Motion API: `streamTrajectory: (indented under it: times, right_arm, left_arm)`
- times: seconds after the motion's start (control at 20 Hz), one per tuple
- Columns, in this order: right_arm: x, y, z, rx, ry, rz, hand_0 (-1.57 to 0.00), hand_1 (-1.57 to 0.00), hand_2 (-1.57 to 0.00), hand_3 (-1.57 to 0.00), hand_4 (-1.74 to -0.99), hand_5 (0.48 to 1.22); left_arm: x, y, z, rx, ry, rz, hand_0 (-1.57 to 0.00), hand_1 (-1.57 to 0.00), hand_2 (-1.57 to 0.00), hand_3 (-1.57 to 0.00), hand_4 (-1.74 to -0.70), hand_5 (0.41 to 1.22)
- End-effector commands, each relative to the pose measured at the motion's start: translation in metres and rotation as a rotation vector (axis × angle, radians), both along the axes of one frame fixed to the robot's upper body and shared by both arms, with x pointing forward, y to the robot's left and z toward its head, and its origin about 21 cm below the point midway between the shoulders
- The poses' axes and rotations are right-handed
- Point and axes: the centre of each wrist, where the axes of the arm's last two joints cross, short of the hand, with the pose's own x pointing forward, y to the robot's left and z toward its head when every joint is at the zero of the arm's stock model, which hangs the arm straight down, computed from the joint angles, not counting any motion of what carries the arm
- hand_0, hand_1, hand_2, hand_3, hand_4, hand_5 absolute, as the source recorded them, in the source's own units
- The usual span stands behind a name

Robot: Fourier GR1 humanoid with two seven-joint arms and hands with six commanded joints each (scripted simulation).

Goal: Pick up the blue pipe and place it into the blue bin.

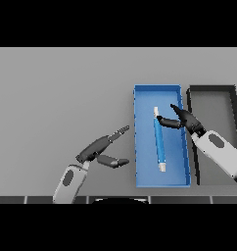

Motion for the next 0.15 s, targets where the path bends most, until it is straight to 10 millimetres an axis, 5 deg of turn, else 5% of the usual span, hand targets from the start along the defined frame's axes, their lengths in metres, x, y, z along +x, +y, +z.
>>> streamTrajectory:
  times: [0.0, 0.1]
  right_arm:
    - [-0.0006, 0.0008, 0.0001, -0.01, 0.0, 0.004, -0.01, -0.01, -0.01, 0.0, -1.022, 0.655]
    - [-0.0001, 0.0012, 0.0022, -0.002, 0.005, 0.003, -0.01, -0.01, -0.01, 0.0, -1.022, 0.643]
  left_arm:
    - [-0.0007, -0.0012, 0.0015, -0.013, 0.0, -0.006, 0.0, 0.0, 0.0, 0.0, -0.88, 0.431]
    - [-0.002, -0.0038, -0.0004, -0.006, 0.004, -0.008, 0.0, 0.0, 0.0, 0.0, -0.88, 0.431]
